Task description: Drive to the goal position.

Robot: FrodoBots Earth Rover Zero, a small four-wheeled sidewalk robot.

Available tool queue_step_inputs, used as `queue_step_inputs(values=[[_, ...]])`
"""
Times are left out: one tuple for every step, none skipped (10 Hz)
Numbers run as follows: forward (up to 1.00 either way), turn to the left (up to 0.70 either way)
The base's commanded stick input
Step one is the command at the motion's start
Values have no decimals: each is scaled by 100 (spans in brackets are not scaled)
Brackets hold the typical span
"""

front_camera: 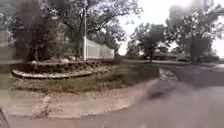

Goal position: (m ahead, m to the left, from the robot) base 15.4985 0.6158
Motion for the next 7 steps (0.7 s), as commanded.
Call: queue_step_inputs(values=[[0, -70], [0, -70], [0, -70], [0, -70], [0, -70], [0, -70], [0, -70]])
